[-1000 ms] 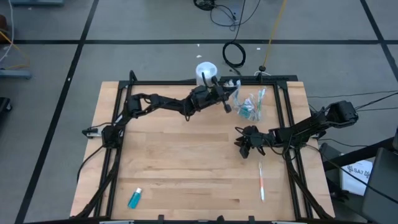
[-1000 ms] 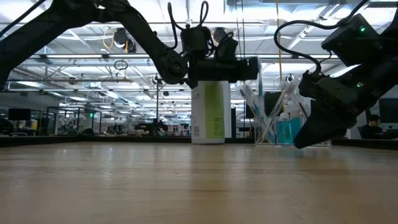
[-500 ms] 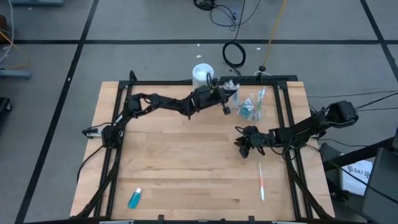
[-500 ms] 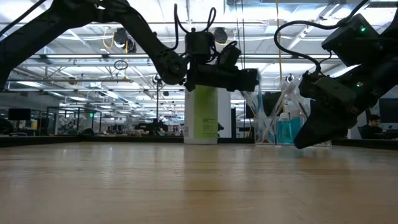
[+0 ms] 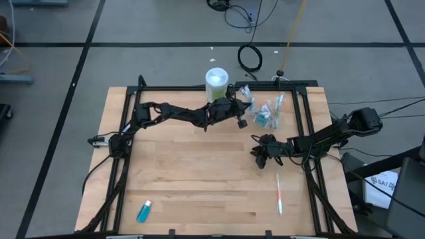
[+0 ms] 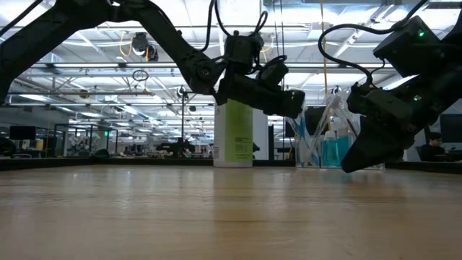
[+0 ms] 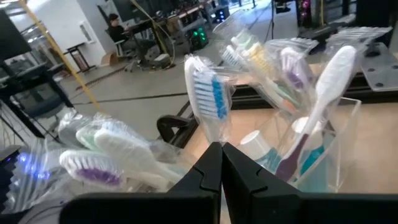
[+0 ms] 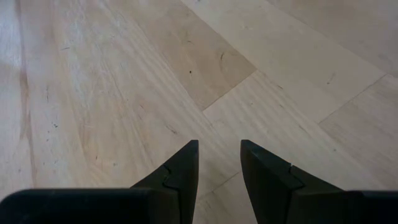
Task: Pick & Place toothbrushing station
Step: Put the blue toothbrush into the transparent organizer, then put the orange toothbrush into the transparent organizer
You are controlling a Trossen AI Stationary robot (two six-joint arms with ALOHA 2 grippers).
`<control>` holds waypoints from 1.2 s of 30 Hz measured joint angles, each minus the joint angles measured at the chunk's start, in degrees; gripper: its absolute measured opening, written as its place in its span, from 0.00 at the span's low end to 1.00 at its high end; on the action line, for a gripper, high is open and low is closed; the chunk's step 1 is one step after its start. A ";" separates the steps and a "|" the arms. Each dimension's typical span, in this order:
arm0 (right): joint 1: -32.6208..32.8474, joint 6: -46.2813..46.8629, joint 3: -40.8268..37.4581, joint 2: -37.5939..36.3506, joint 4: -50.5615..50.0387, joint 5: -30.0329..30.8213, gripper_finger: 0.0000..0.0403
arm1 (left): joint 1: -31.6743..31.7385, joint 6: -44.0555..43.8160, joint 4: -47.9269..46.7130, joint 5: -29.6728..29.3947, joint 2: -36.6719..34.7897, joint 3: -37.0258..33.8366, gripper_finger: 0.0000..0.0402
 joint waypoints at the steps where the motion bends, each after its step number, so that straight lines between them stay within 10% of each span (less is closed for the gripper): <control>1: 0.00 0.00 0.00 0.00 0.01 -0.01 0.28 | -0.03 -0.48 -0.22 -0.14 0.00 0.00 0.01; 22: -0.50 -5.46 0.00 0.00 1.45 0.32 0.28 | -0.92 -3.86 -3.31 -4.74 0.34 -0.20 0.26; 31: -1.76 -11.67 0.00 -0.75 11.58 0.08 0.28 | -4.52 -10.80 -29.21 -8.27 -10.08 -0.20 0.34; 36: -1.03 -7.78 2.09 -4.28 9.35 -3.59 0.28 | -4.59 -14.80 -38.87 0.45 -18.19 -0.16 0.34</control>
